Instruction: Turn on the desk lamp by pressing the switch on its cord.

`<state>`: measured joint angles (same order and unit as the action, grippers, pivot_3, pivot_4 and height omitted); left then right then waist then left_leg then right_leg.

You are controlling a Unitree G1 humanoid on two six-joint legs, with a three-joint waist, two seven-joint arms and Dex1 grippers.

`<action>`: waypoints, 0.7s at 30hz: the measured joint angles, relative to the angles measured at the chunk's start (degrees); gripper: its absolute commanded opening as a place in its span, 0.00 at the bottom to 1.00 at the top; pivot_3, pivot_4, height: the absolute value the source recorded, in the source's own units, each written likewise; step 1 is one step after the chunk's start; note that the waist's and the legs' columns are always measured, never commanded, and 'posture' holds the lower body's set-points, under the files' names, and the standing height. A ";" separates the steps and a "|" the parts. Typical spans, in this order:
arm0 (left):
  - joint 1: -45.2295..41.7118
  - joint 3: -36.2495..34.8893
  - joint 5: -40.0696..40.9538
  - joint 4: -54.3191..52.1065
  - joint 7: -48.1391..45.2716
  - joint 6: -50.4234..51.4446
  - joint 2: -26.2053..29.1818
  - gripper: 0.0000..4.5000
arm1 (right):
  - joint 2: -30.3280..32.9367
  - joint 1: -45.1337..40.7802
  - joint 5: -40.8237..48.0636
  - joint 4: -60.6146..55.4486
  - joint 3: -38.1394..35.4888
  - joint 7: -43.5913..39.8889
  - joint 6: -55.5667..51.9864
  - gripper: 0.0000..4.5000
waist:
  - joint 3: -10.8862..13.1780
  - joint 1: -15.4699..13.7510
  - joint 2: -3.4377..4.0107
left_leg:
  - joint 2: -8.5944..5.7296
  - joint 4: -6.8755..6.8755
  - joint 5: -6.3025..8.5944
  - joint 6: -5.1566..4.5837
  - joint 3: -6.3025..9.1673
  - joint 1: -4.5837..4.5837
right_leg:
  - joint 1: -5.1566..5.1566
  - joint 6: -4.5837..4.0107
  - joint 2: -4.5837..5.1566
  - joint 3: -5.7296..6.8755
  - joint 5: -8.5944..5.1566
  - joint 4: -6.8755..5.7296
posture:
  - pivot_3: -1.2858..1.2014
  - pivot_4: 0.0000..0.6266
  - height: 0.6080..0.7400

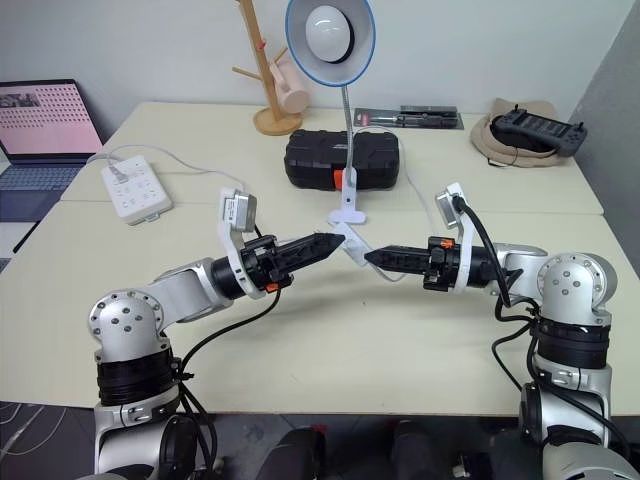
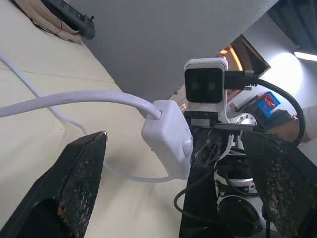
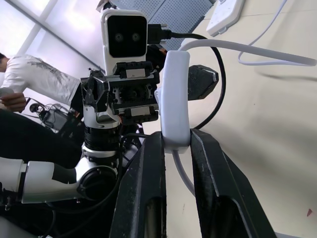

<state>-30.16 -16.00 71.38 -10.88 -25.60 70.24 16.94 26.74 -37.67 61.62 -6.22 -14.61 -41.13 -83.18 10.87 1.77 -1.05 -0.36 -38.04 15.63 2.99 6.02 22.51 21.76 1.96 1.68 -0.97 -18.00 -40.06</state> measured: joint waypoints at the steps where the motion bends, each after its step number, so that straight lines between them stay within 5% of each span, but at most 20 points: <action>1: 0.00 0.06 0.22 0.00 0.09 -0.30 -0.01 0.92 | 0.00 0.00 0.33 0.00 0.00 0.15 -0.01 0.08 | 0.00 0.00 0.00 | -0.01 0.00 0.00 0.00 -0.02 0.00 | 0.00 0.00 0.00 0.00 0.00 0.01 | 0.52 0.24 1.00; 18: 0.12 2.24 1.15 0.04 -1.18 -2.00 0.77 0.19 | -0.13 -0.04 5.50 0.03 -0.66 4.60 0.00 0.08 | 0.00 -0.02 0.00 | -0.01 0.04 0.00 0.00 -0.10 0.02 | 0.00 0.00 -0.03 0.00 0.00 0.06 | 0.52 0.24 1.00; 21: 0.12 2.09 1.82 0.13 -1.59 -2.45 0.89 0.12 | -0.09 -0.04 6.46 0.03 -0.67 5.06 0.00 0.08 | 0.00 -0.02 0.00 | -0.01 0.05 0.00 0.00 -0.10 0.01 | 0.00 0.00 -0.03 0.01 0.00 0.06 | 0.52 0.24 1.00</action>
<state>-30.04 -13.91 73.19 -10.75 -27.20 67.79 17.83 26.66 -37.71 68.08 -6.19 -15.28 -36.07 -83.18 10.87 1.76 -1.05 -0.36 -37.99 15.64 2.99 5.92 22.53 21.76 1.96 1.65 -0.96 -18.00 -39.99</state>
